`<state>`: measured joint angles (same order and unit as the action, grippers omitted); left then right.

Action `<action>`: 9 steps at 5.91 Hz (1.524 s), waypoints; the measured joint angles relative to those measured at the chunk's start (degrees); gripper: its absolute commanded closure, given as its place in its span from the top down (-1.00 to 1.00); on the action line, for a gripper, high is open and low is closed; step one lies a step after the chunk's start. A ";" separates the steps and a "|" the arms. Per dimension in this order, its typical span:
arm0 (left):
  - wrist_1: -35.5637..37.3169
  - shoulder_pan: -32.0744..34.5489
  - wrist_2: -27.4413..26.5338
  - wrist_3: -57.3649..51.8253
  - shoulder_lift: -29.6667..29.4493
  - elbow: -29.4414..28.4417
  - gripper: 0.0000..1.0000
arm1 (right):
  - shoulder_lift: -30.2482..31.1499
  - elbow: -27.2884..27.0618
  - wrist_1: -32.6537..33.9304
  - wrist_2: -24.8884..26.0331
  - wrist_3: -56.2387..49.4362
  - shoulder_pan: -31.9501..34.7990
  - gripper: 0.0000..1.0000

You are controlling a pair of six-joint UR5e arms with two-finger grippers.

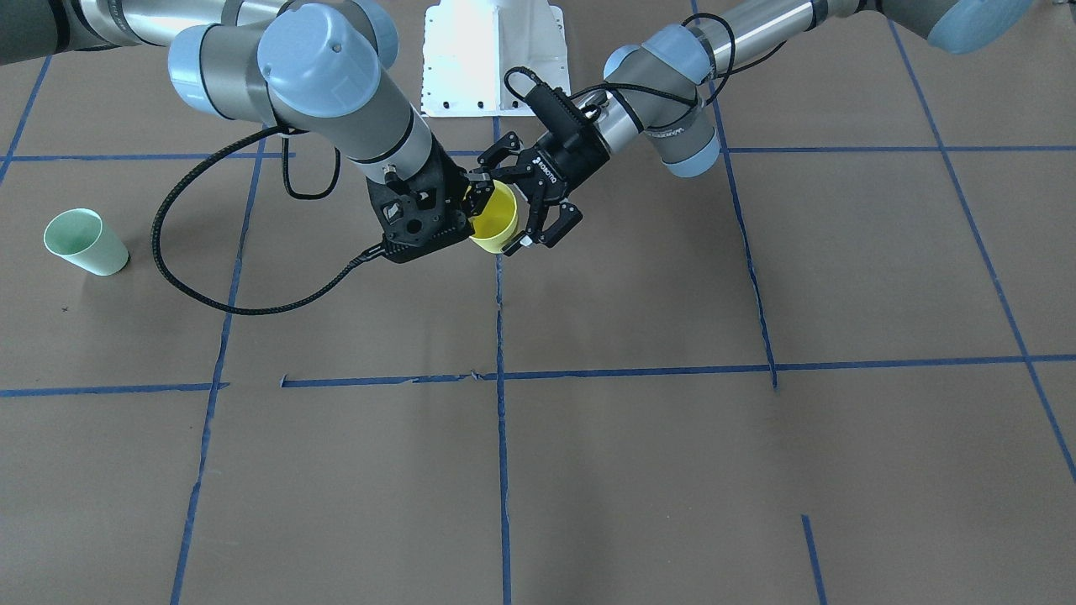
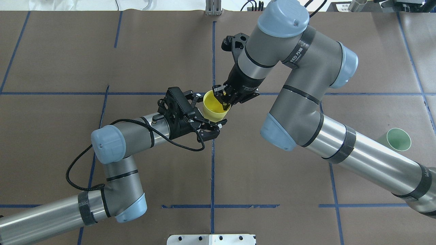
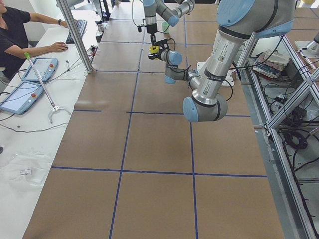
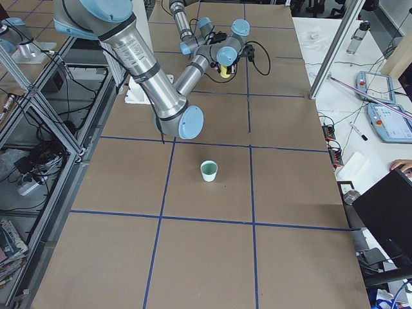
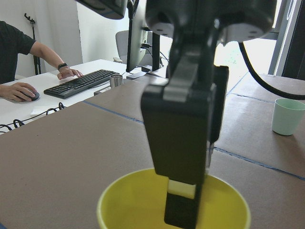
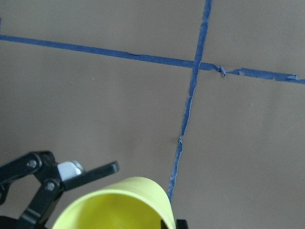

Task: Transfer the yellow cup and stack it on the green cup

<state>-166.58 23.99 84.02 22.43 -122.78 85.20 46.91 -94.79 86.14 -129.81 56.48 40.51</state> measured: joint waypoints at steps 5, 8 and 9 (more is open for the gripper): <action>-0.04 0.04 -0.10 0.18 0.15 0.14 1.00 | 9.52 -11.69 0.40 12.39 23.33 3.83 -1.00; 0.32 -0.28 -4.25 0.49 0.60 -0.35 1.00 | 27.38 -20.13 0.38 10.73 24.77 11.68 -1.00; 0.36 -0.86 -5.70 0.56 0.81 -0.43 1.00 | 32.79 -21.42 0.04 8.05 23.45 14.92 -1.00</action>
<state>-166.22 23.13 78.31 22.99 -121.97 84.77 79.70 -116.21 86.18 -121.76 79.94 55.43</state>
